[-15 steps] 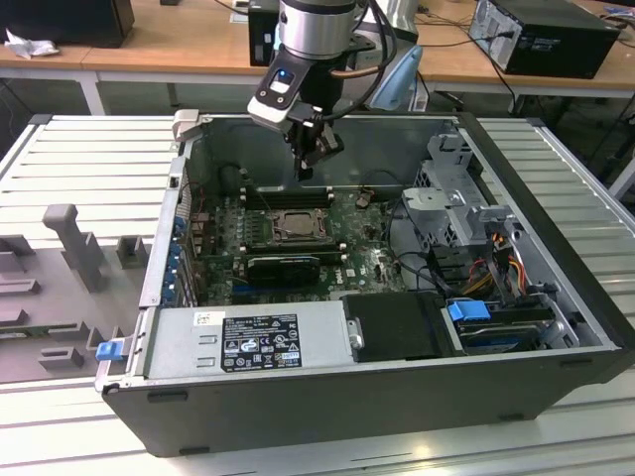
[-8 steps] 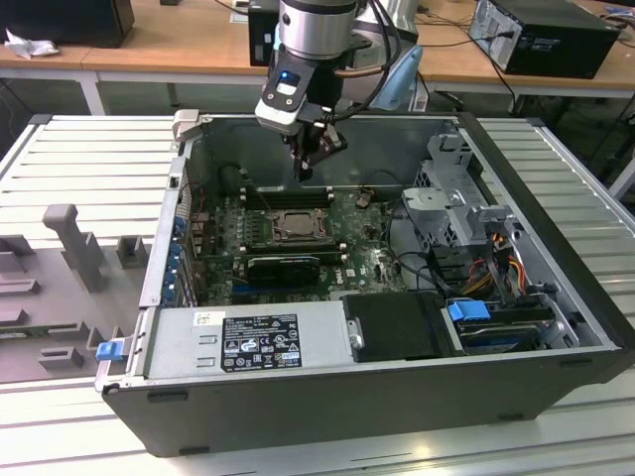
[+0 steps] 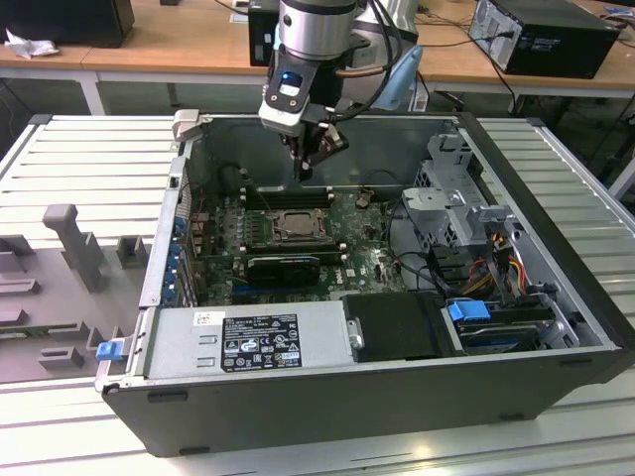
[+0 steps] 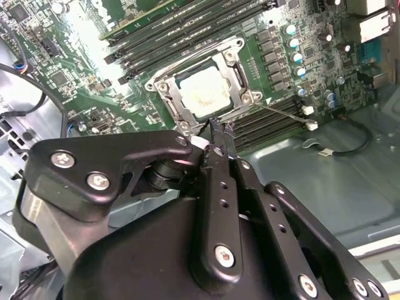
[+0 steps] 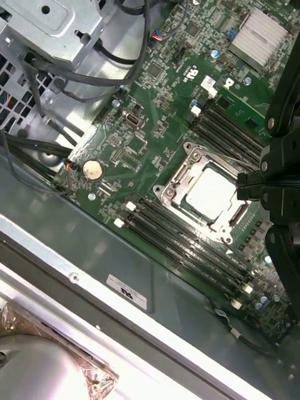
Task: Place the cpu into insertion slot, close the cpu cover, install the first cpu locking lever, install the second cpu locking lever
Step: 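Install the first cpu locking lever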
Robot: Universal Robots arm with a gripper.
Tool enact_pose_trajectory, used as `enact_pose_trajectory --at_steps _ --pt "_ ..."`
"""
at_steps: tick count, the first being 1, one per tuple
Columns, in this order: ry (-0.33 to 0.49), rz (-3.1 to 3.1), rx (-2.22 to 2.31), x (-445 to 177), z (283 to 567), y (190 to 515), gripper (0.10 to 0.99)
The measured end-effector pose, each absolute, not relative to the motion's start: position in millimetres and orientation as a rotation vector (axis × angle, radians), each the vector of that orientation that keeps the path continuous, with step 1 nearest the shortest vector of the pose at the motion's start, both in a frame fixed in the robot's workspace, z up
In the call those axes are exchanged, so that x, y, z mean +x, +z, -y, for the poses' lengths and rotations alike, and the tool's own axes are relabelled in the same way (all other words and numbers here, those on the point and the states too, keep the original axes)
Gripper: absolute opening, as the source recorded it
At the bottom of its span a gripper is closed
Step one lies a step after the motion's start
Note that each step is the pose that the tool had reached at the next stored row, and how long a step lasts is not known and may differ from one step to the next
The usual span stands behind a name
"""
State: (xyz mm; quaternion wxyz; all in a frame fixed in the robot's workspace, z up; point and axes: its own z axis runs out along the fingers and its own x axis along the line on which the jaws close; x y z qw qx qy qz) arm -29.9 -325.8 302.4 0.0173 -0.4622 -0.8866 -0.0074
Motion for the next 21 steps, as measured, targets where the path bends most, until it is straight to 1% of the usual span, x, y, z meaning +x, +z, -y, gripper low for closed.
enact_pose_trajectory --at_steps 21 --pt "-0.019 2.848 -1.24 -29.9 325.8 300.9 0.106"
